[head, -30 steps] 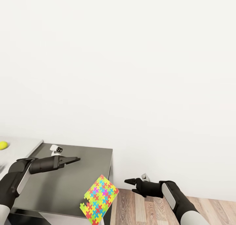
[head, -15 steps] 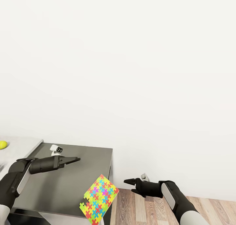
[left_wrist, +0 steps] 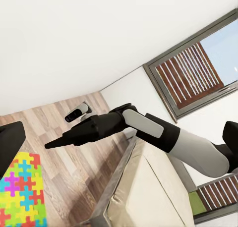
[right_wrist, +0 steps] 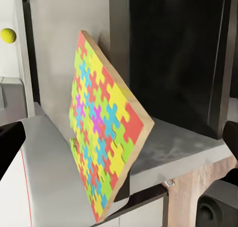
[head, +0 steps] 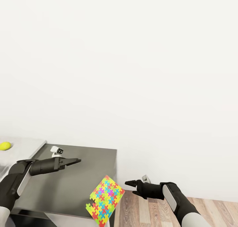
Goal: Put all the toys in the child's room - the three board games (two on the bed and one on the table), the two jigsaw puzzles on the table, and the tennis ball on the table - inside the toy box on the table in the child's room.
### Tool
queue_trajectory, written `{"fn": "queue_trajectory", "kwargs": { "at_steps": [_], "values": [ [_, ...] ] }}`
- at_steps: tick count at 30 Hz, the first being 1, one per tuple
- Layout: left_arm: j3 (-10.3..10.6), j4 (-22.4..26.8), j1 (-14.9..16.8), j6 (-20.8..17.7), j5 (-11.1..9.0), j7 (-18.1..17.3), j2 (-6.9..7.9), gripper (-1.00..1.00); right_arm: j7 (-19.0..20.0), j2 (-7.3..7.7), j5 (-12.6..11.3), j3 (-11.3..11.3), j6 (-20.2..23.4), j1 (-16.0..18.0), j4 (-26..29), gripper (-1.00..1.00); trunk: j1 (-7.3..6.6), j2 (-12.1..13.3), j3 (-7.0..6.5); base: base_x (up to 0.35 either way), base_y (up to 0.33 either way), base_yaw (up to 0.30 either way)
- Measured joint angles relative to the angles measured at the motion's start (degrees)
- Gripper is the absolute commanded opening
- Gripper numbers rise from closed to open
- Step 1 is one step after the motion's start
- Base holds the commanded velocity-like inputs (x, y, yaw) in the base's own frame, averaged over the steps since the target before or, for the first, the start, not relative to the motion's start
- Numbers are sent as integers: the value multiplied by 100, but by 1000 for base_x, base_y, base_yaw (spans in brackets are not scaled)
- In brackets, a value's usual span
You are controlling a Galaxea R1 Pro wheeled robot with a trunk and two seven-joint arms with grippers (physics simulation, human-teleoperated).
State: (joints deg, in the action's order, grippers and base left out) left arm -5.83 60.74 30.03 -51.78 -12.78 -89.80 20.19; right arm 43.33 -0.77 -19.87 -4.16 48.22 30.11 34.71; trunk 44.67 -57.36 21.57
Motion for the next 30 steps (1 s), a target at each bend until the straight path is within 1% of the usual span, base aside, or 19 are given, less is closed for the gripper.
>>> {"fn": "queue_trajectory", "kwargs": {
  "at_steps": [6, 11, 16, 17, 19, 23, 25, 26, 30],
  "values": [
    [0, 8, 0, 0, -1, 0, 0, 100, 3, 1, 2, -1, 0, 0, 0, 100, 0, 0, 0, -5, 44, 0],
    [30, 48, -2, 0, -1, 0, -6, 100, 7, -2, -1, 1, 0, 0, 0, 100, 0, 0, 0, -1, 156, 0],
    [199, 135, -7, 0, -3, 0, -8, 100, 11, -2, 1, 0, 0, 0, 0, 100, 0, 0, 0, 0, 102, 0],
    [278, 167, -9, -2, -3, 0, -10, 100, 13, -1, 1, 0, 0, 0, 0, 100, 0, 0, 0, 0, 41, 0],
    [354, 202, -19, -4, -4, 0, -21, 100, 15, -1, 2, -1, 0, 0, 0, 100, 0, 0, 0, 0, 29, 0],
    [485, 301, -66, -7, -4, -1, -96, 100, 16, -3, 2, -1, 0, 0, 1, 100, 0, 0, 0, 0, 15, 0],
    [535, 380, -87, -7, -4, -1, -154, 100, 17, -3, 2, -1, 0, 0, 1, 100, 0, 0, 0, 0, 7, 0],
    [567, 473, -112, -16, -5, -1, -205, 100, 17, -1, 2, -1, 0, 0, 1, 100, 0, 0, 0, 0, 4, 0],
    [610, 619, -185, -99, -2, -1, -271, 100, 17, 2, 2, -1, 1, 0, 1, 100, 0, 0, 0, 0, 3, 0]
  ]
}}
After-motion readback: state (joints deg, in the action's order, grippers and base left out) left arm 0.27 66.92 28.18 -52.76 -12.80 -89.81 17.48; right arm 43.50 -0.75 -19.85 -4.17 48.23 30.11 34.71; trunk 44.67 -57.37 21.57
